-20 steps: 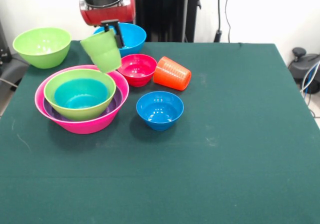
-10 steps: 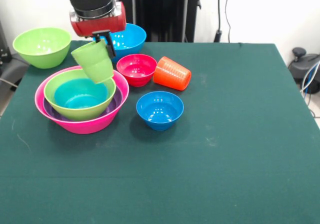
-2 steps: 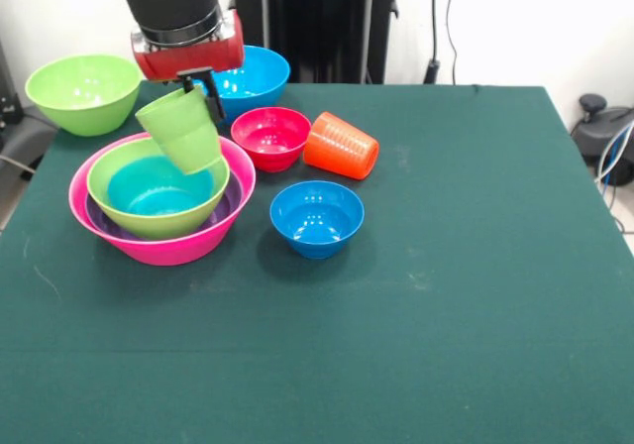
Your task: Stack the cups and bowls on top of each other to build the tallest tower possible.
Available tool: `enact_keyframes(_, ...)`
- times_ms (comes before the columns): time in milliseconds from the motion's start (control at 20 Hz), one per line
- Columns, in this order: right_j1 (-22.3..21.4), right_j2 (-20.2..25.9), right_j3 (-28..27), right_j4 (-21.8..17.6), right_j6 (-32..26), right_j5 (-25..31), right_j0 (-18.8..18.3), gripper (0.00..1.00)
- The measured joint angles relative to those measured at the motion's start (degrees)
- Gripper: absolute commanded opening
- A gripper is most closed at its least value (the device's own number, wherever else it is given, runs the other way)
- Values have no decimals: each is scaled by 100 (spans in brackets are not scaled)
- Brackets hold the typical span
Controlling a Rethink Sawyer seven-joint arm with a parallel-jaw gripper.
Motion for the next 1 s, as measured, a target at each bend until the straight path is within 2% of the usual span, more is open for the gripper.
enact_keyframes(400,107,7,-208,-16,-253,156,-1,0)
enact_keyframes(1000,107,15,-336,-29,-318,194,-2,0)
